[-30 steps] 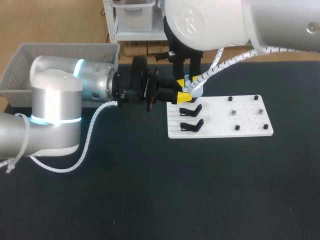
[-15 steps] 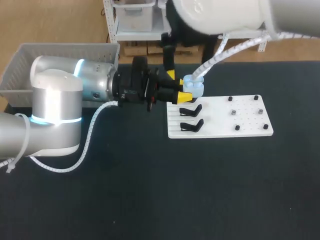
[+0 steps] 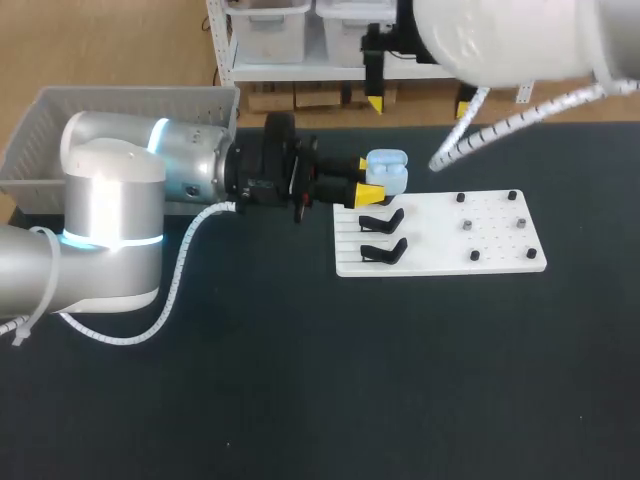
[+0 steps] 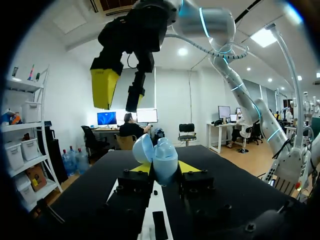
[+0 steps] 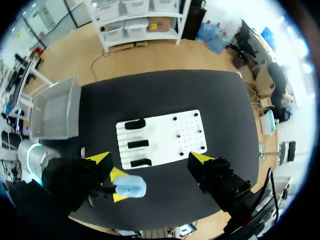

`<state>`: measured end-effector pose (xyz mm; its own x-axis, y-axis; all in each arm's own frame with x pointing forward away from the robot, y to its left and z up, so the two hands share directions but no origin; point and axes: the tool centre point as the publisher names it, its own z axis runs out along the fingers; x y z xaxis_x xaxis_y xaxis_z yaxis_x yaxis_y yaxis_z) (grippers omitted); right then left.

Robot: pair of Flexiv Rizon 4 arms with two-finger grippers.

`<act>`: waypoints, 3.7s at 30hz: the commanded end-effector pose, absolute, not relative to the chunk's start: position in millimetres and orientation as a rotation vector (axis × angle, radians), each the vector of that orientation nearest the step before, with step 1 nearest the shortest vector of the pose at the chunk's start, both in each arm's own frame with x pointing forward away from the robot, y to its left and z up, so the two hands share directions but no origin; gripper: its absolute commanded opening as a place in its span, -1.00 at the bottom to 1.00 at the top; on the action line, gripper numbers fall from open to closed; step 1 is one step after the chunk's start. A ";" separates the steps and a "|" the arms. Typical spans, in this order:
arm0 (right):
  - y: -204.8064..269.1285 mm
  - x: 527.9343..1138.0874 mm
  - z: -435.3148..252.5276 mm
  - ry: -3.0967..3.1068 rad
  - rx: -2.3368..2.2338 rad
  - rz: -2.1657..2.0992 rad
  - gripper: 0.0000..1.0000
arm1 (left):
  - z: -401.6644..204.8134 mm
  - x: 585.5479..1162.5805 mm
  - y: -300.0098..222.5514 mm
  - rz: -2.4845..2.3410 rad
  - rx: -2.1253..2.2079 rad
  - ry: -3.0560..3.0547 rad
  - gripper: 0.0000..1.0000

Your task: Pick up each earbud case from the left stands, insert the matching earbuds, close the lid, and place the case in the box.

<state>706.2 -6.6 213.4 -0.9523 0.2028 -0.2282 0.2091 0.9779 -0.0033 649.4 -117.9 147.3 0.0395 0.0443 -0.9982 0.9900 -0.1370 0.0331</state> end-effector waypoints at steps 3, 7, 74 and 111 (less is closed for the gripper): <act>-17.4 716.1 185.1 2.838 0.372 -0.061 1.00 | 146.2 647.9 -117.9 -1.254 1.356 1.146 -1.00; -21.2 711.7 176.6 2.874 0.374 -0.064 1.00 | 146.2 647.9 -117.9 -1.254 1.356 1.146 -1.00; -34.4 617.2 269.7 2.581 0.195 0.191 1.00 | 215.7 694.9 90.2 -0.816 1.089 1.565 -1.00; -34.4 617.2 269.7 2.581 0.195 0.191 1.00 | 162.6 863.4 241.1 -0.606 1.070 1.856 1.00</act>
<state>618.2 -33.6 270.3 -0.8464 0.1750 -0.5030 0.0996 0.9798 0.1732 861.7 237.6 160.7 -0.2424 0.4300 -0.8697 0.8355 0.5481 0.0381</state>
